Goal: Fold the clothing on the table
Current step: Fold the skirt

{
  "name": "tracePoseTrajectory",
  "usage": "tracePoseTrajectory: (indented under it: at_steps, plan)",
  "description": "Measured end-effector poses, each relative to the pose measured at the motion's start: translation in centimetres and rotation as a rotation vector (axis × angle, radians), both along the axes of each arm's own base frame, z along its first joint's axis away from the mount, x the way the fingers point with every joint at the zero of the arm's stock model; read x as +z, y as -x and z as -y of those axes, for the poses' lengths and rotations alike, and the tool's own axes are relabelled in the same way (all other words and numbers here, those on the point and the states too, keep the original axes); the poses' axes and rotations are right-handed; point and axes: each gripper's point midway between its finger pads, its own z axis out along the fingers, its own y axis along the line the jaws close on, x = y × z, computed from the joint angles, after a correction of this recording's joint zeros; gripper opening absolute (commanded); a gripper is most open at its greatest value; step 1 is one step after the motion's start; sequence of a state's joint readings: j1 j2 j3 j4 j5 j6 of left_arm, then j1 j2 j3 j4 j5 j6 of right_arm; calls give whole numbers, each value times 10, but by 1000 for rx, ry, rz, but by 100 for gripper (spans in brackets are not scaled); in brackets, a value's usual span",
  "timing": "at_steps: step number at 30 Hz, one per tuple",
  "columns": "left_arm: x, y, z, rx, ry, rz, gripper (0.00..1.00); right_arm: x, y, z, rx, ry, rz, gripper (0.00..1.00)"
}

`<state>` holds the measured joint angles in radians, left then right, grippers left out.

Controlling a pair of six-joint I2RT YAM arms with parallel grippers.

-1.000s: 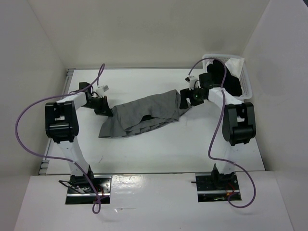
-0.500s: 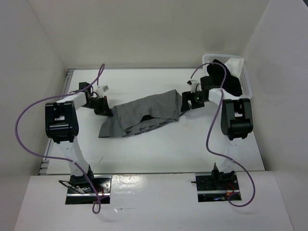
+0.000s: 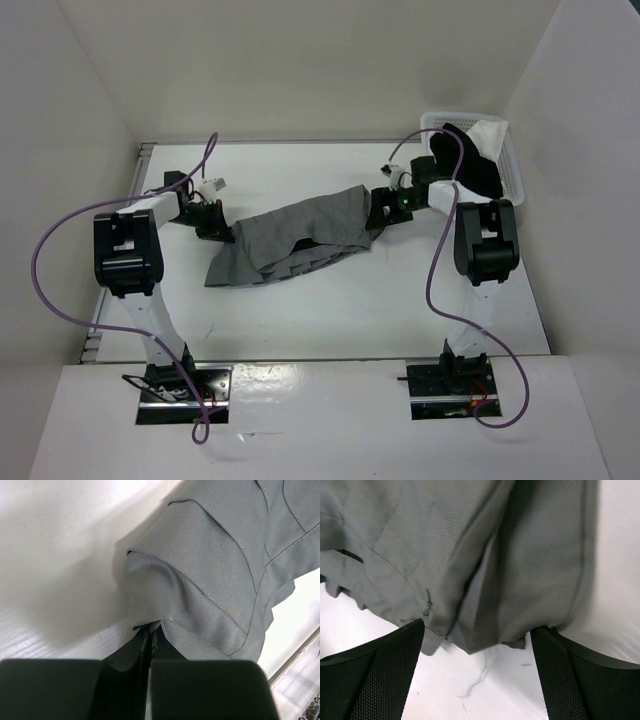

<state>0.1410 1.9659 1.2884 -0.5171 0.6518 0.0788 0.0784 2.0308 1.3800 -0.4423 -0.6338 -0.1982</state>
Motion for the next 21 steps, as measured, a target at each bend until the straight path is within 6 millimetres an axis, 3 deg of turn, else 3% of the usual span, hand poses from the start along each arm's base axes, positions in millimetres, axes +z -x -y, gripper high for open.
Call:
tracePoseTrajectory:
  at_steps: [7, 10, 12, 13, 14, 16, 19, 21]
  plan:
    - [0, 1, 0, -3, 0, -4, 0, 1, 4, -28, 69, -34, -11, 90]
    - [0, 1, 0, -3, 0, -4, 0, 1, 7, -40, 99, -35, -11, 83]
    - [0, 1, 0, -3, 0, -4, 0, -1, 10, -48, 121, -28, -11, 58]
    - [0, 1, 0, -3, 0, -4, 0, -3, 13, -51, 125, -22, -22, 37]
    - [0, 1, 0, -3, 0, -4, 0, -6, 15, -53, 137, -14, -21, 28]
    - [0, 1, 0, -4, 0, -3, 0, -11, 18, -55, 137, 3, -39, 18]
    - [0, 1, 0, -13, -4, 4, 0, -16, 20, -54, 130, 24, -51, 18]
    - [0, 1, 0, -17, -4, 7, 0, -16, 20, -53, 129, 32, -50, 9]
